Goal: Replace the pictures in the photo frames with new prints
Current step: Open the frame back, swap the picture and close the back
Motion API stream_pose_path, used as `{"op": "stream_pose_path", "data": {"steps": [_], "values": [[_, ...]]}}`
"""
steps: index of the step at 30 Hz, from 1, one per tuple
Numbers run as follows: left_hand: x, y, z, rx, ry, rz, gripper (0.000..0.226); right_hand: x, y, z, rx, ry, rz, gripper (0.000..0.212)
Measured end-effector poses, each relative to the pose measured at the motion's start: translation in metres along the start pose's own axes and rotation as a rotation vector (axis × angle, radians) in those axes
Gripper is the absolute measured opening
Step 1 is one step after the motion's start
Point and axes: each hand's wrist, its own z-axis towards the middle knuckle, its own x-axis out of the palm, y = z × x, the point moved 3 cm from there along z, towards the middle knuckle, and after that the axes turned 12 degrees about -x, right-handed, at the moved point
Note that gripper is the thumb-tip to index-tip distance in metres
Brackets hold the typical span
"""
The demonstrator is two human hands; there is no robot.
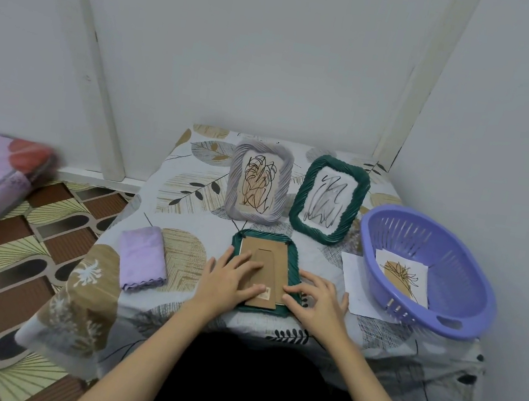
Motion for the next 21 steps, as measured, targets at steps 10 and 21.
{"op": "stream_pose_path", "data": {"steps": [10, 21], "values": [[-0.018, 0.019, -0.003, 0.008, 0.116, -0.562, 0.040, 0.005, 0.026, 0.006, -0.002, 0.261, -0.267, 0.044], [-0.023, 0.031, -0.013, 0.119, 0.152, -0.198, 0.058, 0.008, 0.026, 0.003, 0.007, 0.248, -0.301, 0.043]]}}
